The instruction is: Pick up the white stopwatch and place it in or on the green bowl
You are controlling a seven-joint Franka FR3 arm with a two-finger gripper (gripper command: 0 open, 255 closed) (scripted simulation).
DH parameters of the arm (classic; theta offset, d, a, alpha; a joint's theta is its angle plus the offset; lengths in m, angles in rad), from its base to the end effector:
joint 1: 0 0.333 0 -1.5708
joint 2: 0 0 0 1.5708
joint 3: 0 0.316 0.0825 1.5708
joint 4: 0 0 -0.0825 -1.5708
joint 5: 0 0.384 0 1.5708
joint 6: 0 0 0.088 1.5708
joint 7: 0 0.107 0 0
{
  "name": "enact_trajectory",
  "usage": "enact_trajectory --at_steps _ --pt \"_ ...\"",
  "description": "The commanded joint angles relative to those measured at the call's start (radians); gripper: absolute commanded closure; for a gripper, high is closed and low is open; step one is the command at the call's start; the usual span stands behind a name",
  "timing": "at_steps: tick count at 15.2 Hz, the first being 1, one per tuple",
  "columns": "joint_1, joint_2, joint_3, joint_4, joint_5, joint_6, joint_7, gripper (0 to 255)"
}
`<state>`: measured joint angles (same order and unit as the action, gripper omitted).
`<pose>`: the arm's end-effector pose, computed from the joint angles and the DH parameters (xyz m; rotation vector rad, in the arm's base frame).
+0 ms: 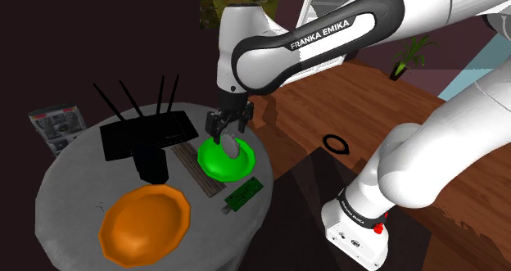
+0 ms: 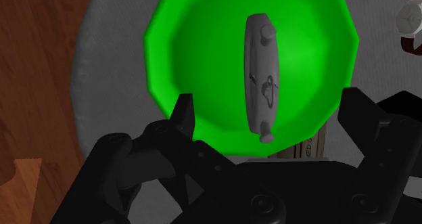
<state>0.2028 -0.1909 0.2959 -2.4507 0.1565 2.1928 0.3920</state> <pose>0.3938 0.2201 0.3621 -3.1073 -0.0056 0.1470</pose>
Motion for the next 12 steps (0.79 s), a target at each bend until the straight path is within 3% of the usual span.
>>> enact_trajectory --at_steps 1,4,12 --pt "-0.001 -0.018 -0.004 0.019 0.001 -0.037 -0.002 0" --pt "-0.005 -0.058 -0.015 0.08 0.0 -0.138 -0.005 0" --pt "-0.005 -0.058 -0.015 0.08 0.0 -0.138 -0.005 0"
